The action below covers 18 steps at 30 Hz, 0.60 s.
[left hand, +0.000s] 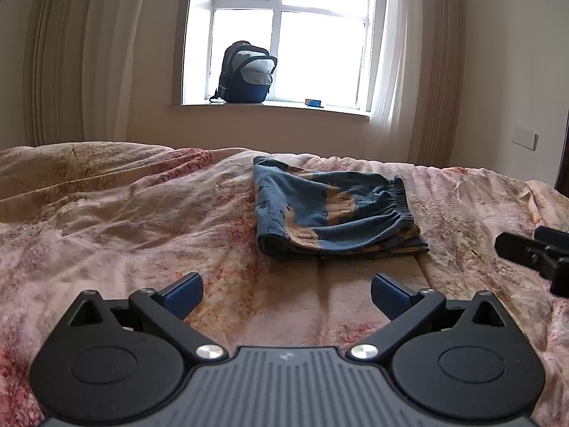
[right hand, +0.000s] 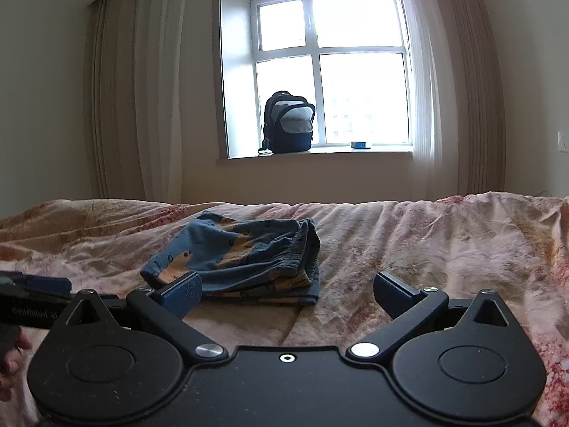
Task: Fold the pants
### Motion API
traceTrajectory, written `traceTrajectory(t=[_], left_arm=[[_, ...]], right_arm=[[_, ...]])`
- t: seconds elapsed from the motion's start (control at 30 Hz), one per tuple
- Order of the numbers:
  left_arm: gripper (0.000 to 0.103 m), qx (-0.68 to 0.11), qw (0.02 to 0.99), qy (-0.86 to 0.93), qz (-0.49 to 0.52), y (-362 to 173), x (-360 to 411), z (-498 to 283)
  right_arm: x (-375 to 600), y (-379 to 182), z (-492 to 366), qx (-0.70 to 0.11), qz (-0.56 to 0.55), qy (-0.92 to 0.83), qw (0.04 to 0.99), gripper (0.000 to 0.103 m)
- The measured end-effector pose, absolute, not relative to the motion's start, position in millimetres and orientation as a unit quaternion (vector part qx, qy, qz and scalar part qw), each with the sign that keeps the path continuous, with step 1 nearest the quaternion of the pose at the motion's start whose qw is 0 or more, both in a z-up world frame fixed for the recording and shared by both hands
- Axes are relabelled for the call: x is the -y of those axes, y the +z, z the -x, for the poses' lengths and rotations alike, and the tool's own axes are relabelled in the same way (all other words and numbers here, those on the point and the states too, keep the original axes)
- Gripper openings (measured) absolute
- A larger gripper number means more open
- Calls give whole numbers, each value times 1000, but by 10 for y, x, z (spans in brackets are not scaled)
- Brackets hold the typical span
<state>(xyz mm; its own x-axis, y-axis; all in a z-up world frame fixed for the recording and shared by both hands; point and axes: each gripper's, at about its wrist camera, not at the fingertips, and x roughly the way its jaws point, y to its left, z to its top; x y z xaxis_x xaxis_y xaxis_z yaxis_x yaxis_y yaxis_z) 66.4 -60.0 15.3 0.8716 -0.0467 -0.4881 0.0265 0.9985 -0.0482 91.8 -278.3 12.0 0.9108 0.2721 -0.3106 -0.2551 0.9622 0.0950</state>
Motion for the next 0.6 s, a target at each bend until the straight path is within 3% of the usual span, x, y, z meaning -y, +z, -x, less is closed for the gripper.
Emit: traceTrajectory(t=[0.6], left_arm=[[103, -265, 964, -11, 19, 90, 583, -635]], right_arm=[[2765, -105, -942, -196, -24, 144, 970, 102]])
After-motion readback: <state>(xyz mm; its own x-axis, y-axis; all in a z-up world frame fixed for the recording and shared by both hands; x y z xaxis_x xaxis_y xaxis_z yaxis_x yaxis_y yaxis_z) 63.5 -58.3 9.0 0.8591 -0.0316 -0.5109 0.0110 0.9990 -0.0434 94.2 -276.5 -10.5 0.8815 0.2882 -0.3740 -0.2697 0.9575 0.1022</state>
